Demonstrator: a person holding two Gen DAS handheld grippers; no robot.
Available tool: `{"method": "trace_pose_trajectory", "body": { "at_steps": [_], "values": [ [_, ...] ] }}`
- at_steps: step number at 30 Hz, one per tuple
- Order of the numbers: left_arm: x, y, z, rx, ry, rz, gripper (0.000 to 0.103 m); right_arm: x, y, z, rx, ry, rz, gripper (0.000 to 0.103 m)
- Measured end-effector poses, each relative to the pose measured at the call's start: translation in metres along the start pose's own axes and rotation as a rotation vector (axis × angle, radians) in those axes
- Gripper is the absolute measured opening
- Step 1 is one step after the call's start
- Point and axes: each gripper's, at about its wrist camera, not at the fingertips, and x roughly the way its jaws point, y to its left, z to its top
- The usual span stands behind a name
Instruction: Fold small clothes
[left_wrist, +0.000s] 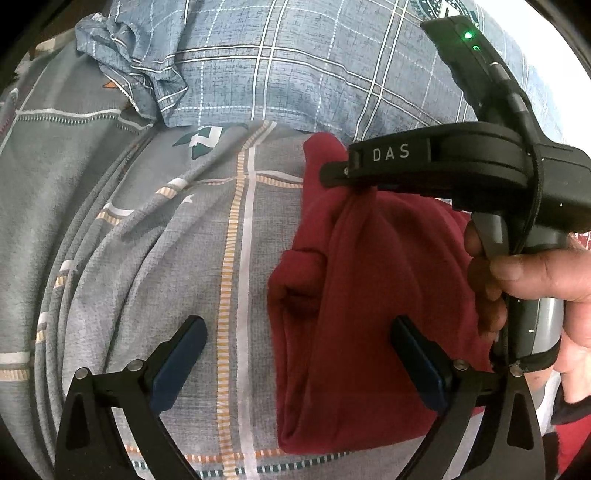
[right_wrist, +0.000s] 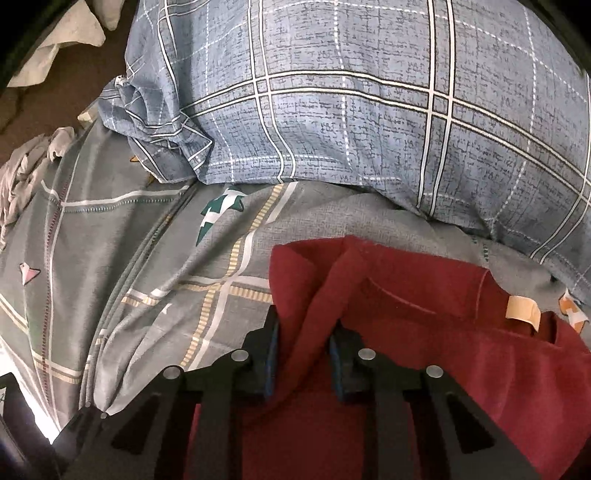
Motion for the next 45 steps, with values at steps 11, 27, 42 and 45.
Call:
{"method": "trace_pose_trajectory", "body": {
  "at_steps": [11,27,42,45],
  "values": [
    [0.0,-0.001,0.002,0.021,-0.019,0.002,0.089,-0.016,-0.015,-0.005,0.067,-0.024,0.101,0.018],
    [0.003,0.0,0.005,0.04,0.001,-0.081,0.04,0.002,0.003,0.005,0.0,0.023,0.045,0.026],
    [0.003,-0.007,0.004,0.054,-0.014,-0.049,0.058,-0.031,-0.015,0.005,0.072,-0.07,0.081,0.014],
    [-0.013,-0.015,0.008,0.05,-0.018,-0.117,0.023,-0.058,-0.032,0.0,0.114,-0.11,0.14,0.013]
  ]
}}
